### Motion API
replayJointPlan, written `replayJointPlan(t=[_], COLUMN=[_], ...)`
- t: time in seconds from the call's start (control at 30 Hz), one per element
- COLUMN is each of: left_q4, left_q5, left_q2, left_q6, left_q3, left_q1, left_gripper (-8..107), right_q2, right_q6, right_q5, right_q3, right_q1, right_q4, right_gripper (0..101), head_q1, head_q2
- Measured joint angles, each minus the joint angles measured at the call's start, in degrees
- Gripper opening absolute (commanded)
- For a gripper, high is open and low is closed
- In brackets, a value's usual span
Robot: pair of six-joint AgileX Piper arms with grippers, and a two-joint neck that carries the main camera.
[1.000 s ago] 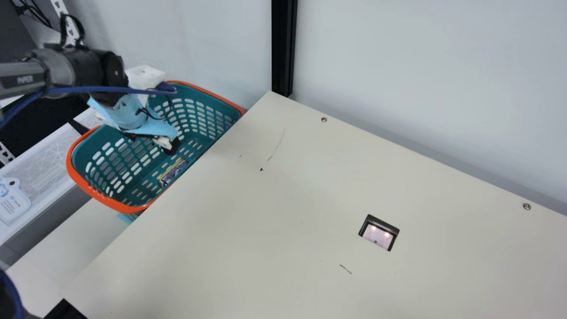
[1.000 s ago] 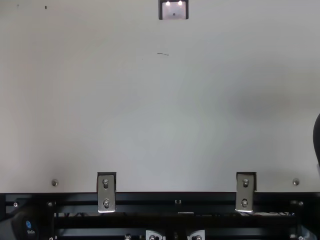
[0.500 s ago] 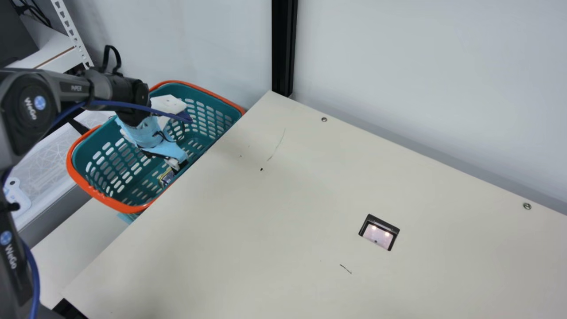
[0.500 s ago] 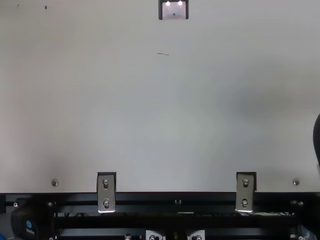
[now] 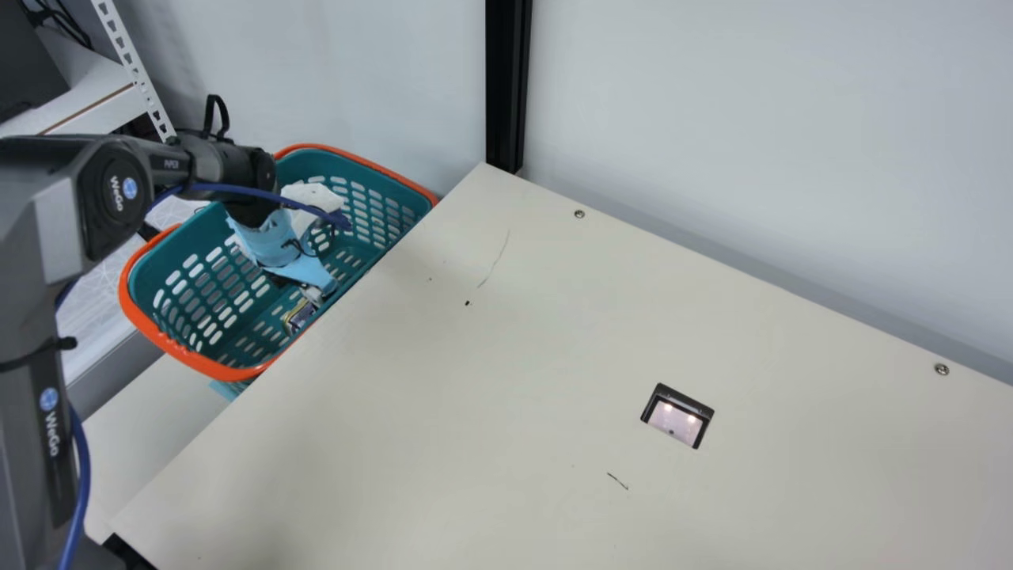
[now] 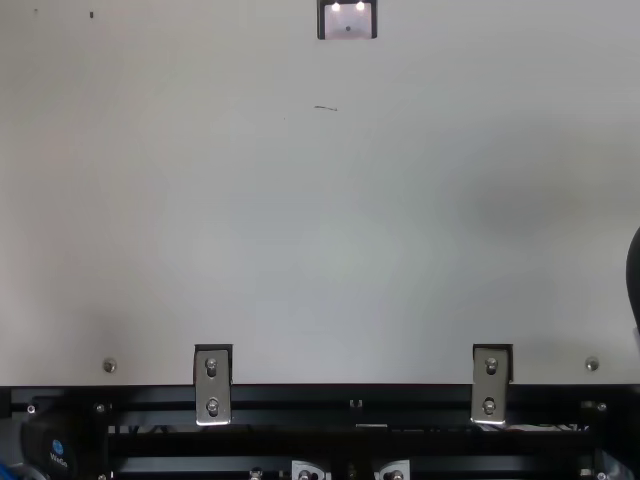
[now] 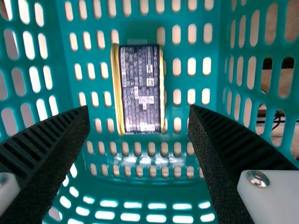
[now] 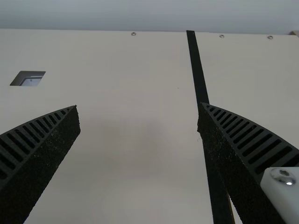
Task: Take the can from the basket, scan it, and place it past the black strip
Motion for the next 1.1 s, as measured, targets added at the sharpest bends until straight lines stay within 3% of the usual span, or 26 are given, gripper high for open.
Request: replayJointPlan(t=[0.37, 1.1], left_q4=[-2.60, -1.74], left_q5=[1.62, -1.36], left_q2=[2.92, 8.27], left_q6=[2.75, -1.70], left_q3=[-4.36, -5.60], left_q1=[0.46, 0.42], left_gripper=[90, 90], right_q2=[0.00, 0.00], right_q6=[0.00, 0.00], right_q5=[0.00, 0.00], right_q3=[0.00, 0.00], right_q1=[0.00, 0.00], right_q4=[0.00, 0.00], right_gripper=[101, 101], head_q1=[0.29, 0.00], head_q2=[0.00, 0.00])
